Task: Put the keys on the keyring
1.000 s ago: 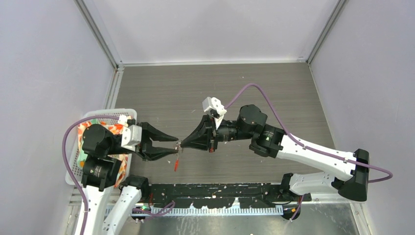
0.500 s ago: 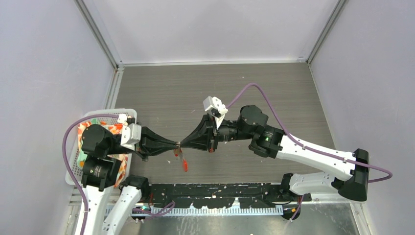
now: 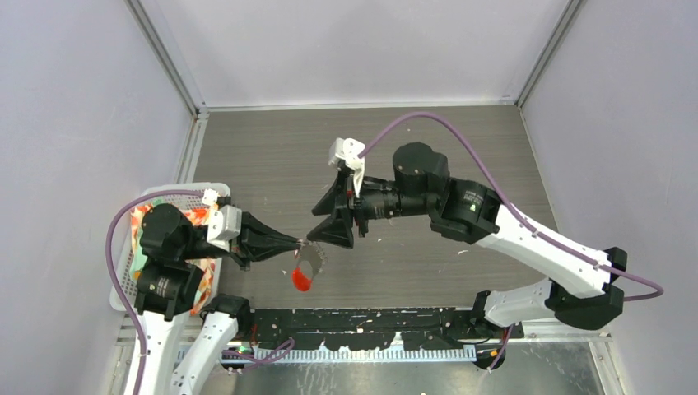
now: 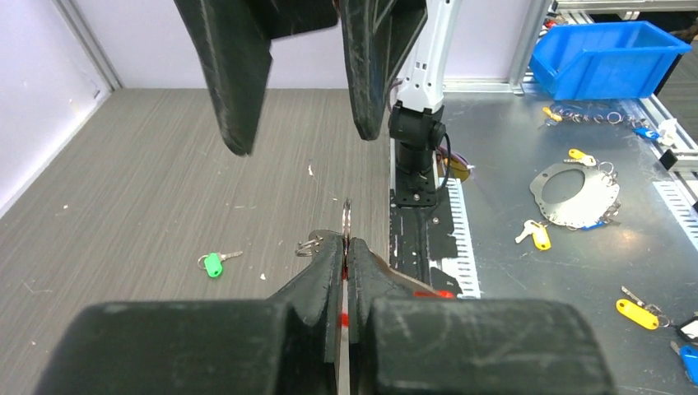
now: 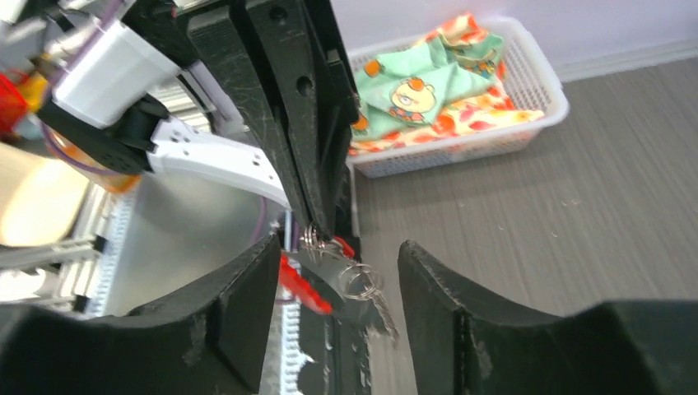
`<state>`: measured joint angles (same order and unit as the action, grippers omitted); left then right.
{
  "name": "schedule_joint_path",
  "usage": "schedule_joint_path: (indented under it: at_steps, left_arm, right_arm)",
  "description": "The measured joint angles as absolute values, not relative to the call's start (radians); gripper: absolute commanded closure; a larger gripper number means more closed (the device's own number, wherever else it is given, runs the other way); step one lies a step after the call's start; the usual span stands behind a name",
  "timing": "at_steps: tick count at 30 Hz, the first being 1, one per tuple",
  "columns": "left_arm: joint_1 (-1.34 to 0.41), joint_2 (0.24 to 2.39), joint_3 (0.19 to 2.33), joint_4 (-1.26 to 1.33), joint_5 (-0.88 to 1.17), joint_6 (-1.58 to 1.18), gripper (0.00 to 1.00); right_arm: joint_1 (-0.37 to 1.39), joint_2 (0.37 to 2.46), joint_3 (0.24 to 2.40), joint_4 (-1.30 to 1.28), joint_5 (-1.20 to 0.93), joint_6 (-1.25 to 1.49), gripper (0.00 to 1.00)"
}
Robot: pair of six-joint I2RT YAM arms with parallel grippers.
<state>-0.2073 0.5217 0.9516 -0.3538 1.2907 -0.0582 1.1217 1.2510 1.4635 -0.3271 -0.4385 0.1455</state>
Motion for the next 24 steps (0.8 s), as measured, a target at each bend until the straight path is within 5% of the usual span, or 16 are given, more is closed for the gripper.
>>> schedule_joint_path:
  at_steps: [11,24]
  left_arm:
    - [-0.207,0.629,1.036,-0.532,1.271,0.019,1.0]
    - [-0.207,0.678,1.064,-0.705,1.271,0.138,0.99]
  right_arm:
    - [1.125,1.528,1.934,-0.905,-0.385,-0.119,0.51]
    - [1.143,1.637,2.092,-1.097,-0.433,-0.235,0.62]
